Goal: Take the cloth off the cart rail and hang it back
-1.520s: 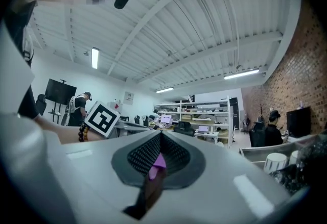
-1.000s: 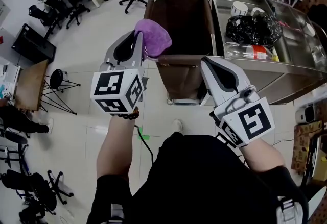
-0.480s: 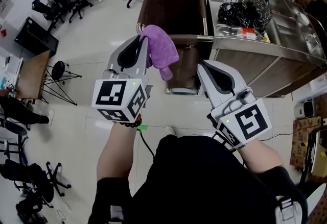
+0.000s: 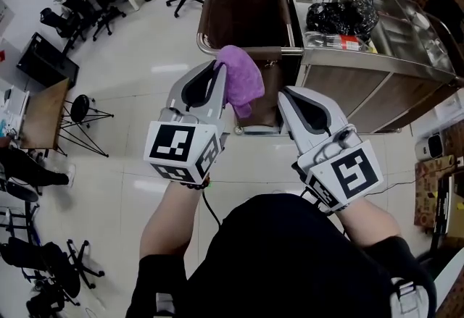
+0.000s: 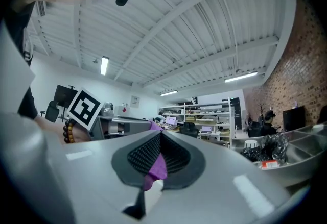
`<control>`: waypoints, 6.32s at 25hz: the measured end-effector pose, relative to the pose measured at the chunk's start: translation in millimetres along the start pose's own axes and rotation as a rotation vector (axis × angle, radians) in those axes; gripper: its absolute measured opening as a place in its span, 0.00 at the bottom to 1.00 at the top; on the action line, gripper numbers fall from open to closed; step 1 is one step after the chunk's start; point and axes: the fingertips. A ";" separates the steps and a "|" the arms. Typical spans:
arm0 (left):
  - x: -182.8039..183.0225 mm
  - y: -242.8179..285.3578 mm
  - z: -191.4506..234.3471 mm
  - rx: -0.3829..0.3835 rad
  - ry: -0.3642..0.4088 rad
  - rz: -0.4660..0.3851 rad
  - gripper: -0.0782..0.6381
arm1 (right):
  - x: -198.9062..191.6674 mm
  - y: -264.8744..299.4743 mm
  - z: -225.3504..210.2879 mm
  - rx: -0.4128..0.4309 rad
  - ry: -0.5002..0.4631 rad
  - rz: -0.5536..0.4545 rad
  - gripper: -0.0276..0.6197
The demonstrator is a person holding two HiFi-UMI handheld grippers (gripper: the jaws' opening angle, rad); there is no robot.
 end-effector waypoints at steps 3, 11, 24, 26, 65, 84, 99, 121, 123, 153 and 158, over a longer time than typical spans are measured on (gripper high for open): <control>4.7 -2.9 8.4 -0.022 -0.003 0.009 0.15 | 5.5 12.6 8.6 -0.011 0.001 0.007 0.04; 9.7 -19.7 5.4 -0.087 -0.021 0.018 0.16 | 14.1 17.8 32.5 -0.045 -0.012 0.018 0.04; 1.5 -23.1 -1.5 -0.186 -0.037 0.043 0.16 | 9.7 20.1 33.4 -0.159 -0.011 0.068 0.04; 0.2 -18.0 -7.0 -0.209 -0.044 0.046 0.16 | 7.9 16.7 26.8 -0.182 -0.010 0.082 0.04; -18.7 215.7 -462.4 -0.692 -0.047 0.066 0.16 | 29.5 -360.0 -264.5 -0.650 -0.010 0.095 0.05; -22.5 292.2 -603.3 -0.905 -0.066 0.072 0.16 | 41.8 -475.3 -351.4 -0.880 -0.035 0.107 0.05; -43.0 425.4 -662.7 -1.043 -0.112 0.063 0.16 | 23.6 -491.6 -491.4 -1.015 -0.062 0.159 0.07; -48.8 571.7 -713.3 -1.054 -0.132 0.084 0.16 | 0.9 -501.3 -649.6 -1.017 -0.017 0.204 0.14; -54.0 578.6 -722.1 -1.045 -0.125 0.088 0.15 | -2.8 -510.5 -658.7 -1.010 -0.013 0.198 0.14; -53.3 735.0 -867.0 -0.640 -0.061 0.115 0.15 | -16.4 -675.7 -845.2 -0.706 0.086 0.113 0.14; -53.2 752.7 -862.1 -0.595 -0.068 0.114 0.15 | -18.8 -672.5 -858.6 -0.673 0.076 0.102 0.15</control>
Point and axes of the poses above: the fingertips, and each gripper's own axes: y forward along the fingers, z to its left, x out of its top, and after that the axes turned 3 degrees about -x, right-handed
